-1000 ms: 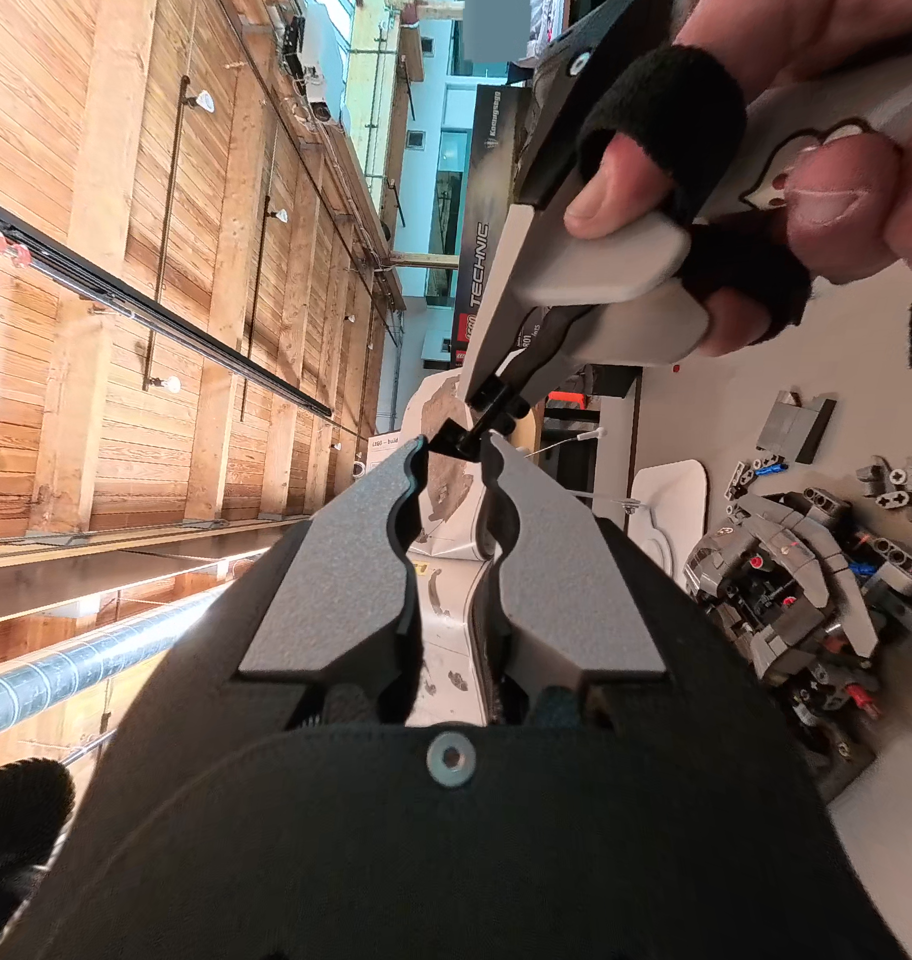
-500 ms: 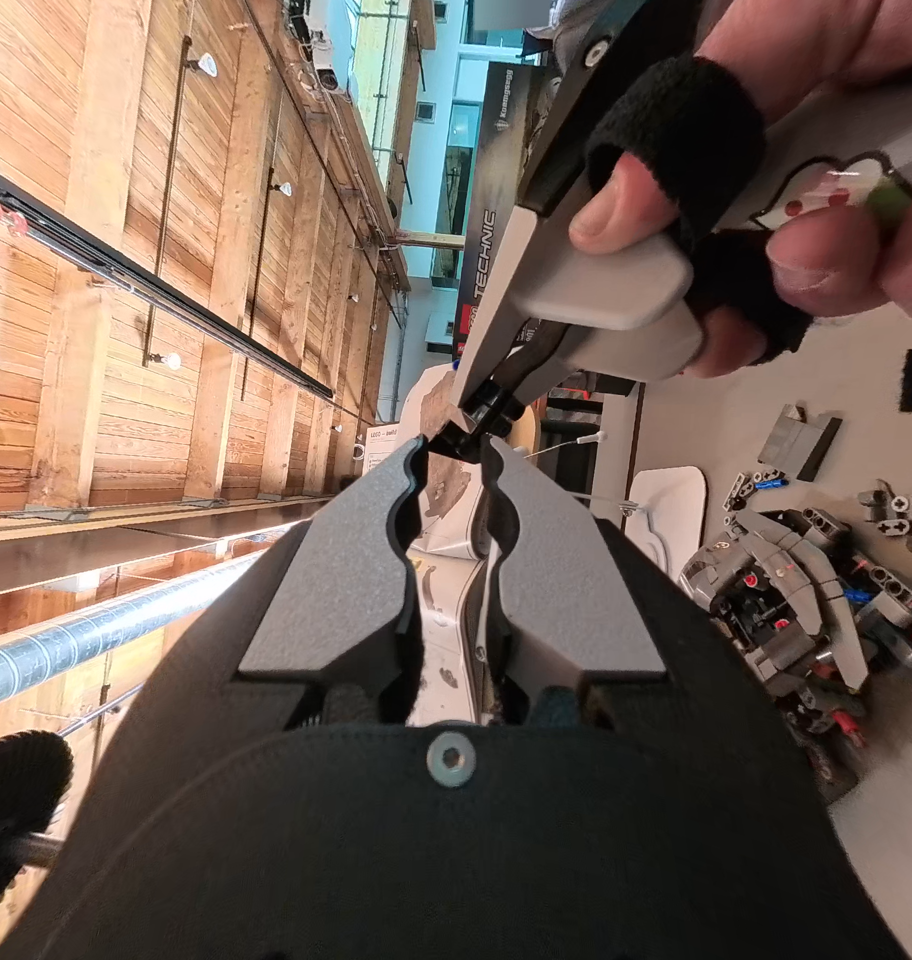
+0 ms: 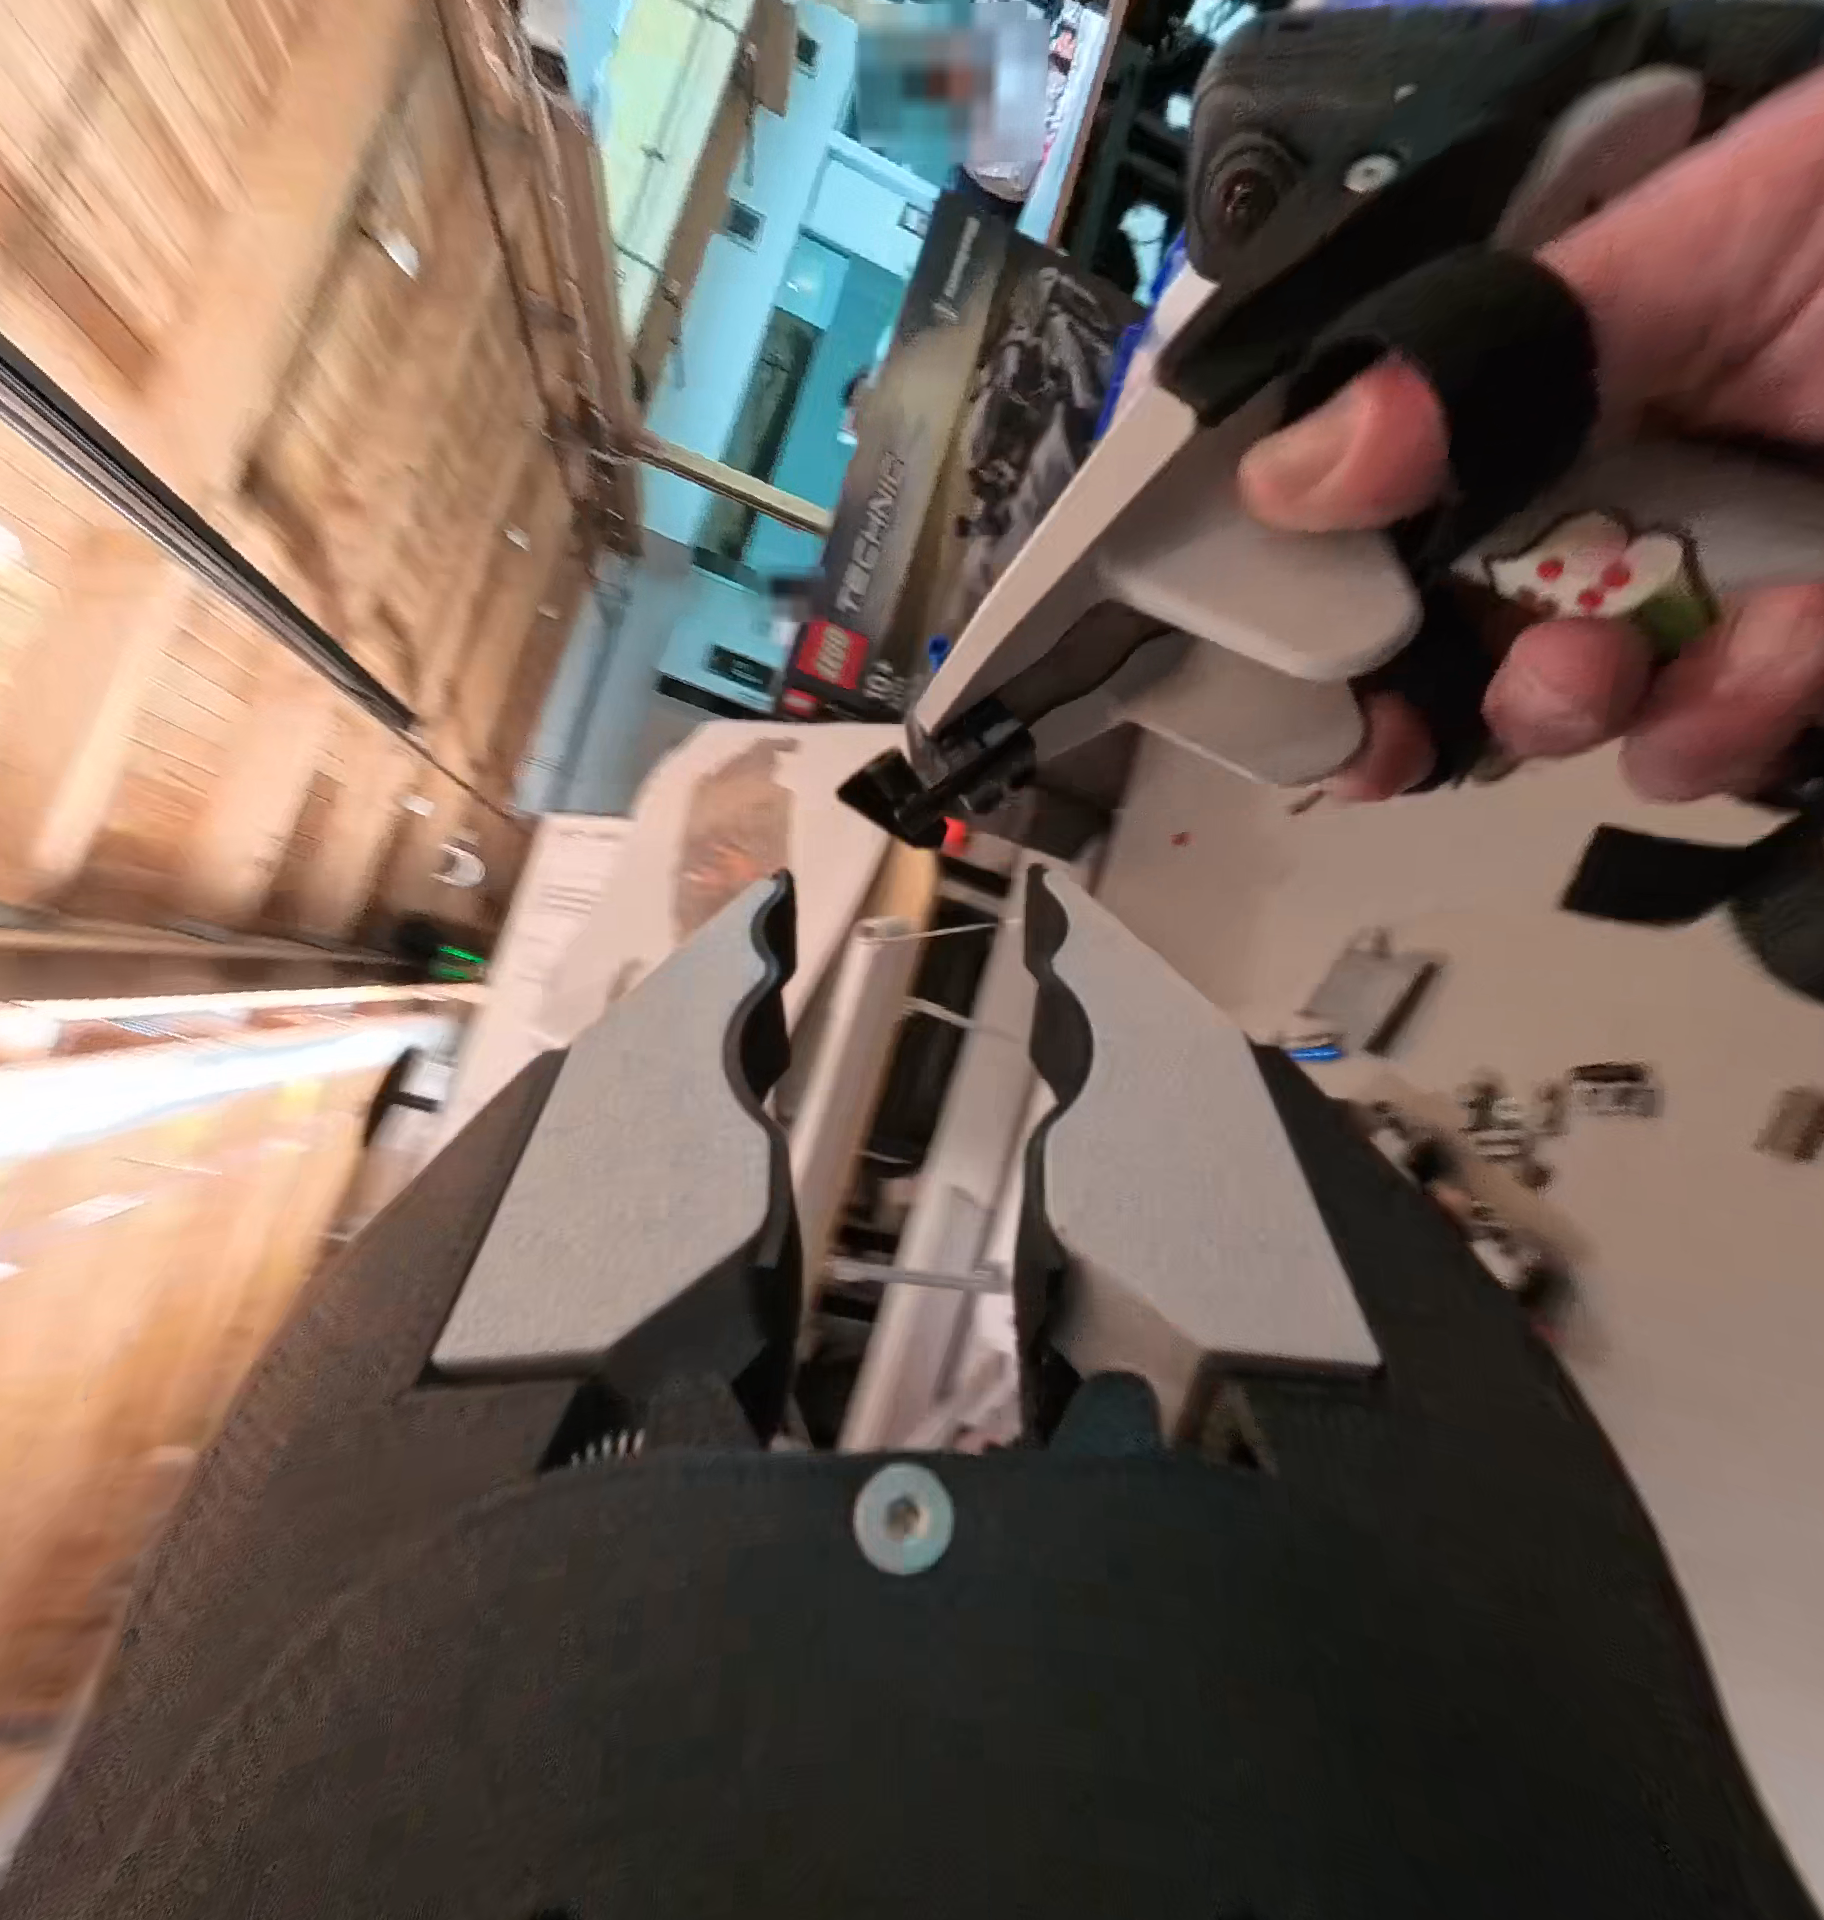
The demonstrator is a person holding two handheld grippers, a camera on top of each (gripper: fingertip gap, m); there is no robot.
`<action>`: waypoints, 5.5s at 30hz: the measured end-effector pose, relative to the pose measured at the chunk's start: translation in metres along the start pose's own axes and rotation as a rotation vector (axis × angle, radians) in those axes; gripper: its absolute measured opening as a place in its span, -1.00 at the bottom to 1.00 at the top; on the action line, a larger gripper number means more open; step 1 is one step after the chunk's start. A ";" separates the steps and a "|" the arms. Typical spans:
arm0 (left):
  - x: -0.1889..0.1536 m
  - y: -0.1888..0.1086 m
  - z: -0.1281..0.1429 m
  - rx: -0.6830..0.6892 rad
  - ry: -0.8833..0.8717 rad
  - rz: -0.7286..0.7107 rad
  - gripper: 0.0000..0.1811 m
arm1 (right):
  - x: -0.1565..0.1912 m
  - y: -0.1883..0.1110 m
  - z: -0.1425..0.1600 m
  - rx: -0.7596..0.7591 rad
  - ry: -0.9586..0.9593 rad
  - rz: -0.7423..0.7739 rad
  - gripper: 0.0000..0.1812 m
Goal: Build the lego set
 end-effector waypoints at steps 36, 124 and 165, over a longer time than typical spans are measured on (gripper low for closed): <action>-0.014 0.028 0.007 0.064 -0.223 0.124 -0.77 | -0.013 -0.001 0.002 0.001 -0.201 0.183 -0.85; -0.024 0.044 0.009 0.156 -0.132 0.187 -0.81 | -0.021 -0.009 -0.009 -0.076 -0.213 0.248 -0.85; -0.027 -0.013 0.016 -0.533 -1.348 0.914 -0.79 | -0.016 0.010 0.031 0.251 -0.557 0.201 -0.85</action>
Point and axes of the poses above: each gripper's, where its closed fingertips meet, y out along the fingers, z out of its underside, x = y × z across the jaws, the point moved 1 cm from there along -y, back along the fingers, and after that the axes turned 11 degrees about y, right-handed, at the moved point
